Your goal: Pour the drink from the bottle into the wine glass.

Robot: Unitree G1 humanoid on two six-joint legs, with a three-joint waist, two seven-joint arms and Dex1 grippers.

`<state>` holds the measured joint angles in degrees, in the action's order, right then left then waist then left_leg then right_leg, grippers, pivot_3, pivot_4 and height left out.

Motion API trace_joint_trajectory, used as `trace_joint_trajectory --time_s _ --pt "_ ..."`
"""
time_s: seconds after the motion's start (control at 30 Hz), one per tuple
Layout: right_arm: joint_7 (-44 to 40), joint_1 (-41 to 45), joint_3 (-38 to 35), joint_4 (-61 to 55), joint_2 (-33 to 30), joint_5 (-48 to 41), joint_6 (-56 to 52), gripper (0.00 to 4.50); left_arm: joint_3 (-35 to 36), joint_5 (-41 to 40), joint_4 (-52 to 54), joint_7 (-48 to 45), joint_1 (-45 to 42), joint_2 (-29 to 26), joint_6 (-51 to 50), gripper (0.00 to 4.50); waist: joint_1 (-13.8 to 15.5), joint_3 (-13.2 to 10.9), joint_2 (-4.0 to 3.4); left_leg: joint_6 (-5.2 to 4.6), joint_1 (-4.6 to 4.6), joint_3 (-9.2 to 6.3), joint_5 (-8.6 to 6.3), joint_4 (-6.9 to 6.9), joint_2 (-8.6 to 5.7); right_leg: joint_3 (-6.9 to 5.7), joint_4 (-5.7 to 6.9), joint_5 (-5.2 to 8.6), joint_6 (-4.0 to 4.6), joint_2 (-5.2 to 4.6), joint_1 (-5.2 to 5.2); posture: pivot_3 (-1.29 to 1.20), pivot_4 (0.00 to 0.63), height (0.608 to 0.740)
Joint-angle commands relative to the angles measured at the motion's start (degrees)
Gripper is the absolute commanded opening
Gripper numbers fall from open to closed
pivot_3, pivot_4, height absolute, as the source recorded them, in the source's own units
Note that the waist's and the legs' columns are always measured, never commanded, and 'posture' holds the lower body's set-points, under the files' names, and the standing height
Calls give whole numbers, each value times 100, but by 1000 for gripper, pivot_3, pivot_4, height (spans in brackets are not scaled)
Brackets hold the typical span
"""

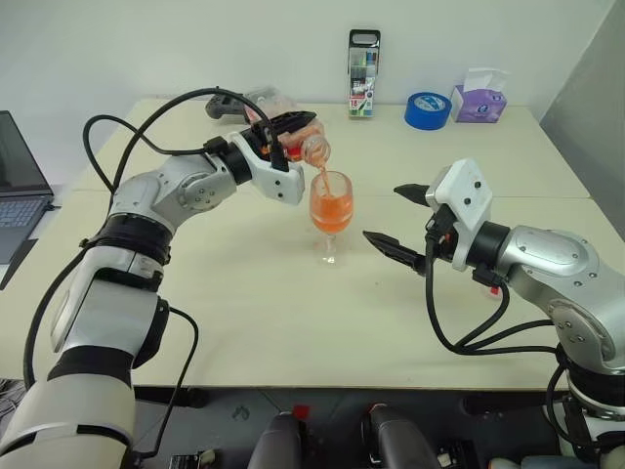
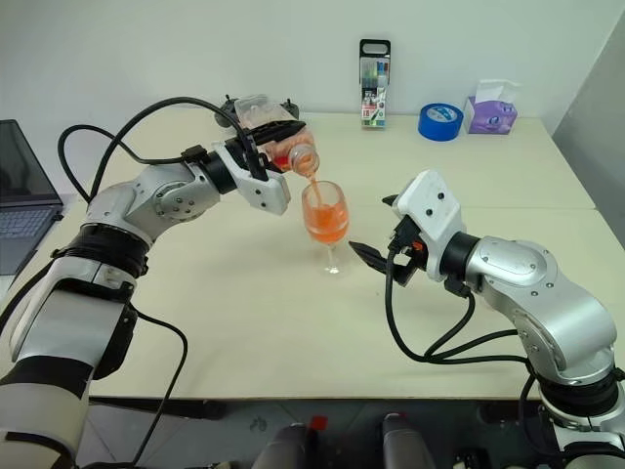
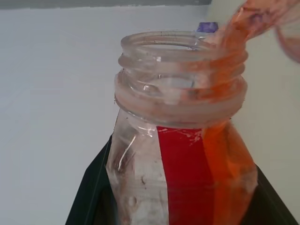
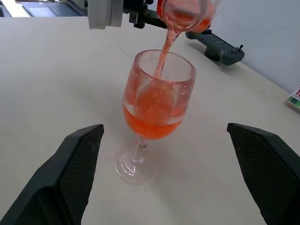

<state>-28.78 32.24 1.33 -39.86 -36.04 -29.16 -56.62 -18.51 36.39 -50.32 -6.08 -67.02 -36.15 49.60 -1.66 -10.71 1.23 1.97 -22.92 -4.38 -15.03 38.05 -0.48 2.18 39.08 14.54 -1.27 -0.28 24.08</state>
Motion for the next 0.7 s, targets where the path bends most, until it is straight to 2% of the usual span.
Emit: trace_joint_trajectory --time_s 0.03,0.3,0.47,0.7 --pt "-27 178 -128 -194 8 -125 84 4500 433 -867 123 -433 -17 93 -292 1691 -2 0 0 0 0 0 0 1 0 0 0 0 0 0 0 0 150 740" --pt "-69 246 -108 -141 -60 -208 90 4500 892 -2022 871 -1129 665 390 -1127 1691 -15 0 -1 0 2 -3 0 2 4 0 4 0 0 2 1 0 150 740" --pt "-250 498 -6 40 -113 -149 203 4500 1332 -2723 1508 -1334 1041 637 -2088 1691 -15 0 -1 0 1 -1 0 4 2 4 3 0 1 1 0 0 150 740" --pt "-159 1887 35 607 73 -341 -444 4500 2238 -3773 2669 -1063 1389 1091 -4337 1690 -23 1 -1 0 3 -7 0 5 5 0 8 -1 1 1 1 0 150 740"
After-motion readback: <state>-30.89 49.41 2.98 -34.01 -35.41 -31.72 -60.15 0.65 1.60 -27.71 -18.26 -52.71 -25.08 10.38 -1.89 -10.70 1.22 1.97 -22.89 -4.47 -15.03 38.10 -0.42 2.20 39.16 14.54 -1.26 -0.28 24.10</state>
